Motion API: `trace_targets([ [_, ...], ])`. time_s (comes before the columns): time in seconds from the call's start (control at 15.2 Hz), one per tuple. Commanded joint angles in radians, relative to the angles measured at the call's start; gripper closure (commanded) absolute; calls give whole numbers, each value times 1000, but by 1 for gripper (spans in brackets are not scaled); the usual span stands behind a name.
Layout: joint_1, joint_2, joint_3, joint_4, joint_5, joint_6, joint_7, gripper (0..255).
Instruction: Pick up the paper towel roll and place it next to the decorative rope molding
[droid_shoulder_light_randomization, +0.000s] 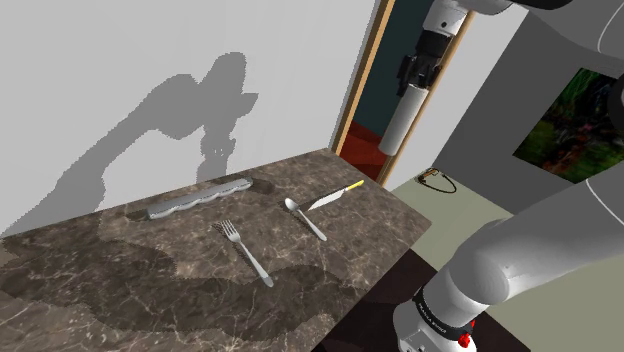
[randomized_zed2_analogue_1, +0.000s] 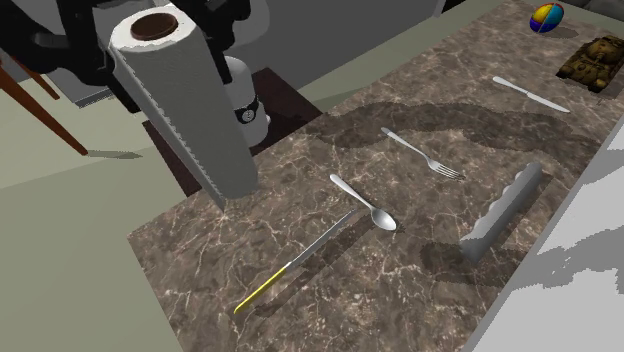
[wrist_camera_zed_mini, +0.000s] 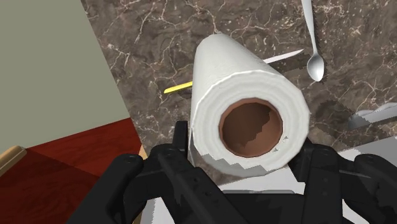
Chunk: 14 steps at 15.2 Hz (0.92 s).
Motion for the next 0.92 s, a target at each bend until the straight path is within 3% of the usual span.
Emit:
trace_targets([
  [0.0,1,5,1,33,2,-29,1,255],
  [0.26,3,27,0,107,7,-82,-2,255],
  [0.86,82,54,142,122,58,-66,222,255],
])
